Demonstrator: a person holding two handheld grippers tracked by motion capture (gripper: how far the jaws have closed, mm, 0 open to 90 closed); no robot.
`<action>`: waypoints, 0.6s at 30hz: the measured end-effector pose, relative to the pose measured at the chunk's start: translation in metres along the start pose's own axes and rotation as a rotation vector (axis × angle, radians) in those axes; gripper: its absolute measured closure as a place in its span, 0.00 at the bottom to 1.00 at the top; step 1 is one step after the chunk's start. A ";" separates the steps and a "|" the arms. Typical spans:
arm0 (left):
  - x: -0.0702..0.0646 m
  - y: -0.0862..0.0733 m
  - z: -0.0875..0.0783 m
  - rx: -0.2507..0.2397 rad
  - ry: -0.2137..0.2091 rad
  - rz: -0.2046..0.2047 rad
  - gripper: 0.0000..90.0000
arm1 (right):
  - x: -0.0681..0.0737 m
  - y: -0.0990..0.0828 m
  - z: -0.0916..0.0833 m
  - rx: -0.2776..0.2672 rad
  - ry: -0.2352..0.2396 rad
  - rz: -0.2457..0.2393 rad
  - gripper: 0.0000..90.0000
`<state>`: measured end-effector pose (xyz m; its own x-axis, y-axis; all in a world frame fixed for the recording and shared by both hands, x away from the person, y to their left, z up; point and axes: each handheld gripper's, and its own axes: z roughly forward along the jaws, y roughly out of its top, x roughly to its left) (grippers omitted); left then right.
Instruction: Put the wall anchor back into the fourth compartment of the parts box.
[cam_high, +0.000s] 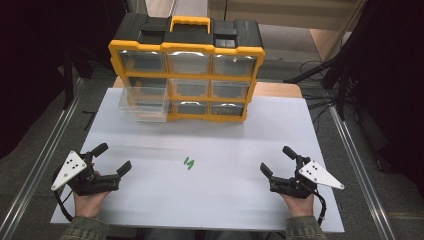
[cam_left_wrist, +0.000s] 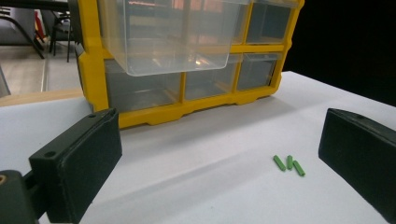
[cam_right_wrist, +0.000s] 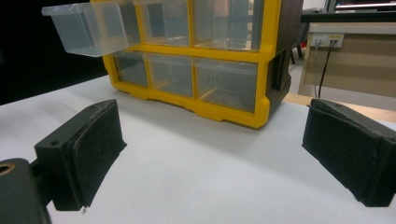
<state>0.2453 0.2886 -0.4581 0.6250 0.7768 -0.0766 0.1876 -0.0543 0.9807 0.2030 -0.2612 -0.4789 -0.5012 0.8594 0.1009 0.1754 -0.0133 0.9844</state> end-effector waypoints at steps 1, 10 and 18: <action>0.000 0.000 0.000 0.001 -0.001 0.001 0.00 | 0.000 0.000 0.000 0.001 -0.001 0.000 0.06; -0.002 -0.001 0.002 0.018 -0.009 0.009 0.00 | -0.001 0.001 -0.001 -0.005 -0.001 0.007 0.06; -0.002 0.000 0.002 0.031 -0.012 0.004 0.00 | 0.001 0.000 0.000 0.002 0.010 0.002 0.06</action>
<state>0.2452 0.2855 -0.4581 0.6349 0.7689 -0.0750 0.2080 -0.0767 0.9751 0.2031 -0.2604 -0.4789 -0.5094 0.8541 0.1047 0.1784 -0.0142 0.9838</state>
